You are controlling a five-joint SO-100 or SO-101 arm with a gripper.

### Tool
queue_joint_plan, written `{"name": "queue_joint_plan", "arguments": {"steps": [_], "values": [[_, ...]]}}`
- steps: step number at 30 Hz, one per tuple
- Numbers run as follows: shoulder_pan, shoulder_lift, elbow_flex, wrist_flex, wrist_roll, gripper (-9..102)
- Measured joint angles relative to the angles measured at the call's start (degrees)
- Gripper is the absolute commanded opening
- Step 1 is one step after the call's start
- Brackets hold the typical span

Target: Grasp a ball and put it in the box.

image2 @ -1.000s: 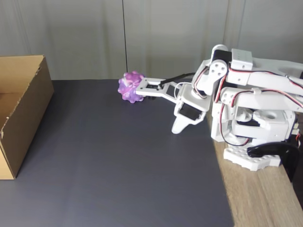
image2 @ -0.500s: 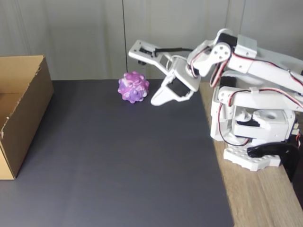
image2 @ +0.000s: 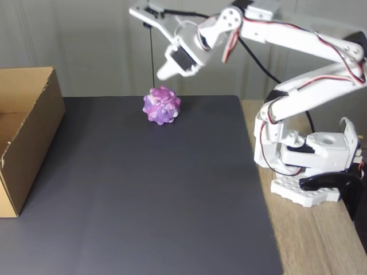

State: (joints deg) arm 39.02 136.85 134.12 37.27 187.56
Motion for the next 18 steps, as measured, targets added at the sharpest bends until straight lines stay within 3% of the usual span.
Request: {"name": "queue_joint_plan", "arguments": {"steps": [9,18], "values": [[6.06,-10.28,-5.19,-2.55,2.2,1],[8.53,-15.91,-5.19,-6.24,3.34,20]]}}
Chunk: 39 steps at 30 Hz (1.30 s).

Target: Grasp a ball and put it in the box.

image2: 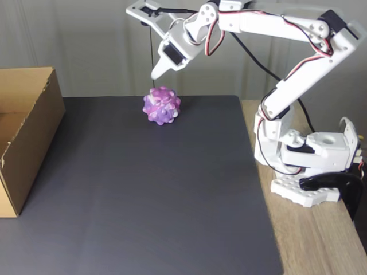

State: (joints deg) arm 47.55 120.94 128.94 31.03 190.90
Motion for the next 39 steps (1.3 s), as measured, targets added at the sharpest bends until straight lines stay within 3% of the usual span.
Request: {"name": "queue_joint_plan", "arguments": {"steps": [5,16,23,39], "values": [[-0.09,-1.14,0.0,-0.35,0.0,29],[1.05,-5.27,1.14,-0.35,1.41,30],[1.05,-9.58,1.14,-2.72,2.11,40],[1.14,-15.56,1.85,-6.24,6.77,34]]}}
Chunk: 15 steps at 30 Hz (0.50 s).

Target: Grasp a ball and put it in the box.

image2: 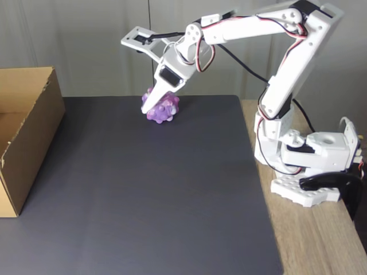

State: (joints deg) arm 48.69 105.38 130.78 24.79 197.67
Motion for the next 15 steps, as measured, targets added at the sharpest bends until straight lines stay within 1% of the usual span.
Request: {"name": "queue_joint_plan", "arguments": {"steps": [8,10,13,15], "values": [[-0.26,0.0,3.43,-1.32,4.22,33],[-0.26,0.0,4.13,-1.93,4.57,31],[-0.26,-0.35,4.48,-2.55,5.19,26],[-0.26,-1.05,4.48,-3.16,5.8,17]]}}
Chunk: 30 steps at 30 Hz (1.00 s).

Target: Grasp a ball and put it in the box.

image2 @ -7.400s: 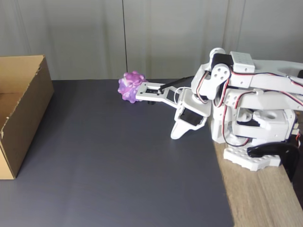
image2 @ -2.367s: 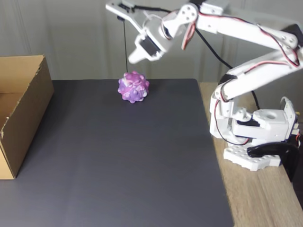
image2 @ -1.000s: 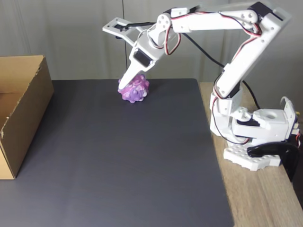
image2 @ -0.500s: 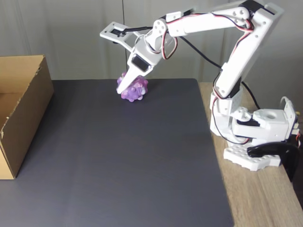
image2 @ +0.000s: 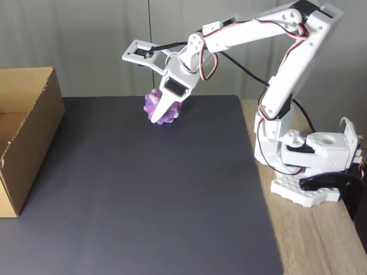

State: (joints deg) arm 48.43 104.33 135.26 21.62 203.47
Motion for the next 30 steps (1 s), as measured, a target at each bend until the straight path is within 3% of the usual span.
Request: {"name": "queue_joint_plan", "arguments": {"steps": [5,30], "values": [[-1.05,-0.35,0.09,-0.44,0.79,8],[-2.46,0.7,0.44,0.09,0.79,0]]}}
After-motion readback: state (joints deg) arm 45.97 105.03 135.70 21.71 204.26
